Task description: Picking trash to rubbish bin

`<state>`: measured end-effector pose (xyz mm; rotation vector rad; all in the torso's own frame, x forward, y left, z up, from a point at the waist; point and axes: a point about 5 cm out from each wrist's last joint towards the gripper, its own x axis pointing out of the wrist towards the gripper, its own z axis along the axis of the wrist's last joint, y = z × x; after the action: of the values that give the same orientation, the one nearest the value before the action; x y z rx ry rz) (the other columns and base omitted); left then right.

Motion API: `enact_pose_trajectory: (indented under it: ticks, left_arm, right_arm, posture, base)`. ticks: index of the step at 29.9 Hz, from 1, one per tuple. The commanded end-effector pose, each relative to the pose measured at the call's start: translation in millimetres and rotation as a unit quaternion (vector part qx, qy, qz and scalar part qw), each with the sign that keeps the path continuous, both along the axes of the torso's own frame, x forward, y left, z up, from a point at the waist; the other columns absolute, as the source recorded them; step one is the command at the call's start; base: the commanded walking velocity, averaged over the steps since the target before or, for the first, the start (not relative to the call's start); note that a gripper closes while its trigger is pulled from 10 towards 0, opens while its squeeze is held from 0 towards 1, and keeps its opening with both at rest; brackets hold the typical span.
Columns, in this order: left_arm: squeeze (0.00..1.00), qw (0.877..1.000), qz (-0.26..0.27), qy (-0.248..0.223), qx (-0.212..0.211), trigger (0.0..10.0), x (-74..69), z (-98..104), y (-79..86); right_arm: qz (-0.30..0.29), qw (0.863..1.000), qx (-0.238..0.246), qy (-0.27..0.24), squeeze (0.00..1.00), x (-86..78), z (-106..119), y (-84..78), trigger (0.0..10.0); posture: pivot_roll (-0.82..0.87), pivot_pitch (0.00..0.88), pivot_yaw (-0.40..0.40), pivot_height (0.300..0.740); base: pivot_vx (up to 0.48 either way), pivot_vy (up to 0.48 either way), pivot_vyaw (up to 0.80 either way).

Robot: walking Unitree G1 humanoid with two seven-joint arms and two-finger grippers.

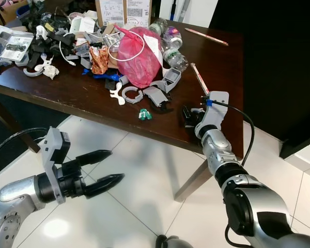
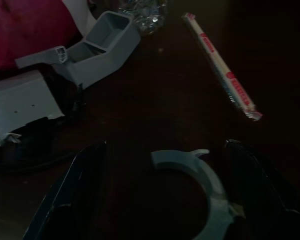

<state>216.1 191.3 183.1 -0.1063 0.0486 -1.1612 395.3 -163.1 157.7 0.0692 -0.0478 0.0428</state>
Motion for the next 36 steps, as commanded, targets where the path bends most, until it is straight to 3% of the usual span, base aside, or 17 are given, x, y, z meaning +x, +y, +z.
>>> enact_pose_trajectory:
  ticks: [1, 11, 16, 24, 25, 26, 36]
  left_arm:
    - [0.00, 1.000, -0.013, 0.006, 0.016, 10.0, -4.4, 0.4, -1.7]
    - [0.00, 1.000, -0.013, 0.016, 0.012, 10.0, -10.0, -1.9, -5.7]
    - [0.00, 1.000, -0.012, 0.016, 0.011, 10.0, -11.3, -1.2, -6.5]
    - [0.00, 1.000, -0.012, 0.017, 0.010, 10.0, -13.1, -1.9, -9.1]
    - [0.00, 1.000, -0.011, 0.016, 0.010, 10.0, -13.2, -1.8, -9.2]
    - [0.00, 1.000, -0.011, 0.016, 0.010, 10.0, -13.2, -1.7, -9.2]
    - [0.00, 1.000, -0.011, 0.013, 0.009, 10.0, -12.5, -0.3, -9.3]
  right_arm:
    - [-0.002, 1.000, -0.018, 0.015, 0.00, -0.5, -4.0, -2.4, 10.0]
    - [0.009, 0.995, -0.084, 0.055, 0.00, 1.8, -6.6, -3.2, 10.0]
    - [0.010, 0.993, -0.091, 0.071, 0.00, 2.3, -8.7, -1.1, 10.0]
    - [-0.004, 0.988, -0.066, 0.139, 0.00, 2.7, -17.1, -0.9, 10.0]
    - [-0.007, 0.987, -0.062, 0.150, 0.00, 2.2, -19.1, -2.1, 9.5]
    - [-0.009, 0.985, -0.060, 0.161, 0.00, 1.5, -21.2, -3.6, 0.0]
    - [-0.007, 0.979, -0.055, 0.195, 0.00, -0.7, -27.5, -5.2, 0.0]
  posture:
    - [0.21, 0.241, -0.057, 0.740]
    - [0.21, 0.253, -0.069, 0.740]
    - [0.21, 0.255, -0.073, 0.740]
    - [0.22, 0.256, -0.080, 0.740]
    - [0.21, 0.256, -0.085, 0.740]
    - [0.21, 0.254, -0.086, 0.740]
    - [0.21, 0.247, -0.084, 0.740]
  base:
    - [0.000, 0.000, 0.00]
    - [0.000, 0.000, 0.00]
    - [0.000, 0.000, 0.00]
    - [0.000, 0.000, 0.00]
    - [0.000, 0.000, 0.00]
    - [0.000, 0.000, 0.00]
    - [0.000, 0.000, 0.00]
